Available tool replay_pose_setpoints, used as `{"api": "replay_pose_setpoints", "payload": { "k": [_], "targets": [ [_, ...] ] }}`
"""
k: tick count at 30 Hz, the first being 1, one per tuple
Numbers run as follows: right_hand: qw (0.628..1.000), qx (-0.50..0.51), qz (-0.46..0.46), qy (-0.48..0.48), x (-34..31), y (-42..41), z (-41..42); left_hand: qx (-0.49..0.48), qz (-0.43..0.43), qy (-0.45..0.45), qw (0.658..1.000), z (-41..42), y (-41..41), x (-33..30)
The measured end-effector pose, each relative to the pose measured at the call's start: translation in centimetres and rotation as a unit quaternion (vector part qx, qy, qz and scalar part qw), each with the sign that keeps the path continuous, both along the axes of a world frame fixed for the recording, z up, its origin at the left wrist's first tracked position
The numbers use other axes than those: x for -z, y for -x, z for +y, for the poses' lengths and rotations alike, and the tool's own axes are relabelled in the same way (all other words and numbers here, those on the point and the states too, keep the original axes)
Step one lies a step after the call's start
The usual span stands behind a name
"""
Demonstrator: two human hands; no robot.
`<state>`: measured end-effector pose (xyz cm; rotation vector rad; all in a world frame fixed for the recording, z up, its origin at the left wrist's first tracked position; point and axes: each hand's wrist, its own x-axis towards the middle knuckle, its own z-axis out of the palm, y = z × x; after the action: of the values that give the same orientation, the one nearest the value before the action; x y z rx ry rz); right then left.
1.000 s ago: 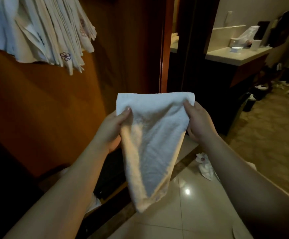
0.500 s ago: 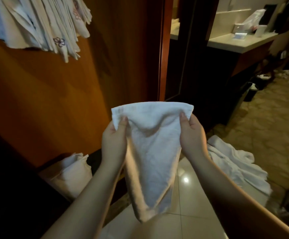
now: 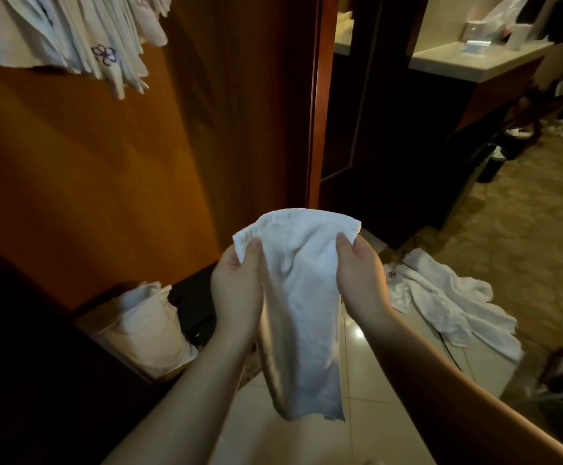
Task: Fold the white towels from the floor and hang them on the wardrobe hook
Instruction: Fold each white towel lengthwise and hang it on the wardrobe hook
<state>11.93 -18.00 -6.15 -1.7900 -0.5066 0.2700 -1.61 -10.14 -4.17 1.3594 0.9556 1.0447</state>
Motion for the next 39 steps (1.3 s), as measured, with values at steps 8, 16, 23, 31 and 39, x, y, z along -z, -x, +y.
{"api": "replay_pose_setpoints", "payload": {
  "k": [8, 16, 23, 31, 39],
  "targets": [
    [0.998, -0.053, -0.020, -0.033, -0.1, 3.6, 0.1, 0.059, 0.008, -0.026, 0.998, -2.2, -0.2, -0.5],
    [0.988, -0.117, -0.070, -0.073, -2.1, 5.1, 0.3, 0.155, 0.010, -0.037, 0.987, -1.7, -0.2, -1.8],
    [0.986, -0.132, -0.056, -0.080, -2.0, 5.5, 0.2, 0.153, 0.033, -0.013, 0.988, -1.1, 0.0, -2.7],
    [0.983, -0.157, -0.031, -0.094, -2.5, 4.7, 0.5, 0.206, 0.051, -0.015, 0.977, -1.0, -0.1, -3.1],
    [0.958, -0.258, -0.117, 0.049, -2.2, 3.2, 0.3, 0.367, 0.118, 0.048, 0.922, 1.5, 0.2, -4.3]
  ]
}}
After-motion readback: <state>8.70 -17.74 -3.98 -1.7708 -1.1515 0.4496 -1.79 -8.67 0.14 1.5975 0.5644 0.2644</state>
